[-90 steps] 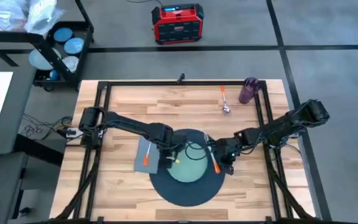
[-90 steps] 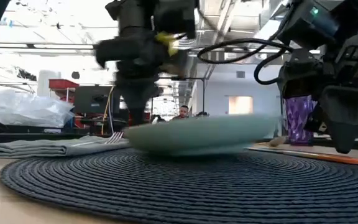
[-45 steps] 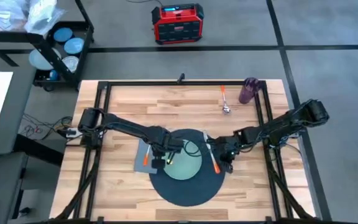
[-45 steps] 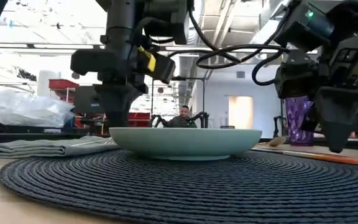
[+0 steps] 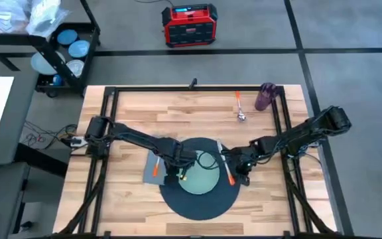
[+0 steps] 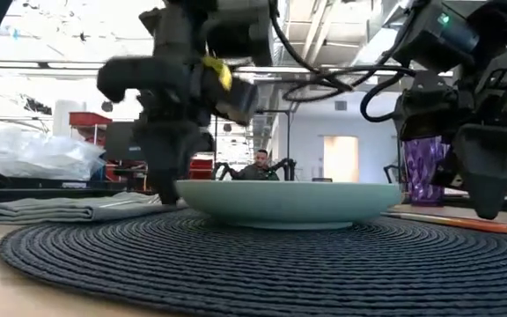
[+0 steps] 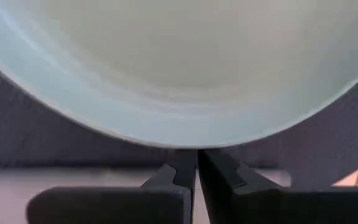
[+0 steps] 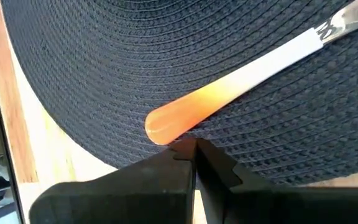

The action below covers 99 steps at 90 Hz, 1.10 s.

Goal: Set table place
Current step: Put the orange knife on the blue placemat

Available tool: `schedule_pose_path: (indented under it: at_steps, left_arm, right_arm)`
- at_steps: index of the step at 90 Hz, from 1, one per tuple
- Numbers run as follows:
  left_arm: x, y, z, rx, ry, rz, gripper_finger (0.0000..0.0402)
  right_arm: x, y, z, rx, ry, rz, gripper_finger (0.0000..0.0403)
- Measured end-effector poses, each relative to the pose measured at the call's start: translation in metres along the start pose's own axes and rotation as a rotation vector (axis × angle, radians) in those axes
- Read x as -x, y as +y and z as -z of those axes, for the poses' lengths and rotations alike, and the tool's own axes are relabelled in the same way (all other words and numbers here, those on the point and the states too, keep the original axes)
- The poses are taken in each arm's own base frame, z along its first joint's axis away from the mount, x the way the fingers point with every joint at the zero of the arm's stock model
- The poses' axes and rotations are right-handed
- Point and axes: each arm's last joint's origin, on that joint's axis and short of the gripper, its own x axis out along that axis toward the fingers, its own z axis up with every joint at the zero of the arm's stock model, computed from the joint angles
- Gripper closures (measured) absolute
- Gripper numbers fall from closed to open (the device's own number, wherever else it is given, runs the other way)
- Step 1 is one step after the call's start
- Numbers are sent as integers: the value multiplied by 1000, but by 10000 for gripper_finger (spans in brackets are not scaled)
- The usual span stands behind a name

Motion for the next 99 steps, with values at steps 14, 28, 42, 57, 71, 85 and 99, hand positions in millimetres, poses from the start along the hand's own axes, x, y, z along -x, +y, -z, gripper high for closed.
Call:
schedule_pose_path:
  at_steps: [14,28,42,57,71,85,99]
  left_arm:
    - [-7,0,-2,-33,16,28,401]
    - [-7,3,-4,-33,3,33,401]
    - [-8,3,-5,-51,-13,31,401]
    - [-8,3,-9,-61,-52,26,401]
    - [-8,3,-9,-63,-50,25,401]
    - [-8,3,-9,-83,-49,18,401]
    - [-8,5,-9,-97,-50,18,401]
  right_arm:
    - [-1,3,4,-11,22,2,403]
    - [-1,3,3,-4,15,-4,403]
    - [-1,3,-1,20,-14,-20,403]
    - [-1,4,-2,42,-29,-29,403]
    - [0,1,0,-3,2,-4,403]
    - [2,-3,10,-66,82,50,403]
    - [-2,2,6,-34,34,15,403]
